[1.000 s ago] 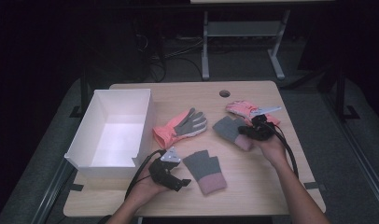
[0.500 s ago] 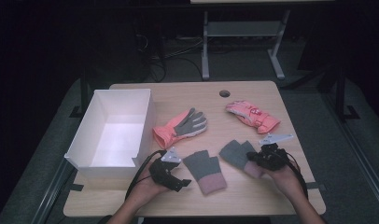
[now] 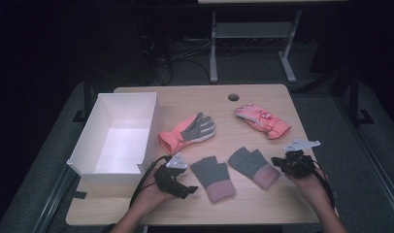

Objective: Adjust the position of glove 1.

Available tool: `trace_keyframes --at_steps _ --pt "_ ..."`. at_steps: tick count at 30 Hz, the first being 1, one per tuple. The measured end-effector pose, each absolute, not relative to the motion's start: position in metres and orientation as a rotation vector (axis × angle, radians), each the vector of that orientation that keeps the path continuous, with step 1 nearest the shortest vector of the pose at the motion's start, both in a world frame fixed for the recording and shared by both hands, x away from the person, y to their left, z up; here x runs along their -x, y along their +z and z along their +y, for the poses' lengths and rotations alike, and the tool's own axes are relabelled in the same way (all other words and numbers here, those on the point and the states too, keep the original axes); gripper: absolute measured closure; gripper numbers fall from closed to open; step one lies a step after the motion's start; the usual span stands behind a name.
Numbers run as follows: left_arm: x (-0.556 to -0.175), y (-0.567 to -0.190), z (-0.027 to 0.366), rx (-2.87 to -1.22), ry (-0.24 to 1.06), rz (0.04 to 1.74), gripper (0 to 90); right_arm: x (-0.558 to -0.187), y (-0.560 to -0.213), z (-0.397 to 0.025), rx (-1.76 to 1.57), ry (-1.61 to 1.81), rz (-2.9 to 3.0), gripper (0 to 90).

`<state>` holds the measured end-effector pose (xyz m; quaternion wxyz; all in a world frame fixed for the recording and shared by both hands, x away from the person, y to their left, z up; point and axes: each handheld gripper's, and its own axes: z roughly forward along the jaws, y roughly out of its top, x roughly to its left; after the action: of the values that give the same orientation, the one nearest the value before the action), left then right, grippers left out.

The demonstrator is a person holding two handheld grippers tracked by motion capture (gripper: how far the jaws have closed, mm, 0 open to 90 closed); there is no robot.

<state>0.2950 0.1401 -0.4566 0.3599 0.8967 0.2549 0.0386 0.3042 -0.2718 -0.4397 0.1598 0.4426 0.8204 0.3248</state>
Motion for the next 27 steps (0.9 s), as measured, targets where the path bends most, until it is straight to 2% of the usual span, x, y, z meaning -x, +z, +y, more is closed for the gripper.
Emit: trace_keyframes --at_steps 3,9,22,27 --pt "-0.295 -0.457 0.139 -2.311 0.097 0.660 15.9 -0.300 -0.450 -0.288 -1.288 0.896 2.386 90.0" --pt "-0.295 -0.458 0.139 -2.309 0.095 0.664 15.9 -0.284 -0.456 -0.288 -1.267 0.895 2.462 90.0" --pt "-0.293 -0.458 0.137 -2.307 0.092 0.659 15.9 -0.254 -0.453 -0.256 -1.163 0.972 2.595 90.0" --pt "-0.292 -0.457 0.137 -2.314 0.090 0.646 16.0 -0.260 -0.448 -0.262 -1.196 0.968 2.512 90.0"
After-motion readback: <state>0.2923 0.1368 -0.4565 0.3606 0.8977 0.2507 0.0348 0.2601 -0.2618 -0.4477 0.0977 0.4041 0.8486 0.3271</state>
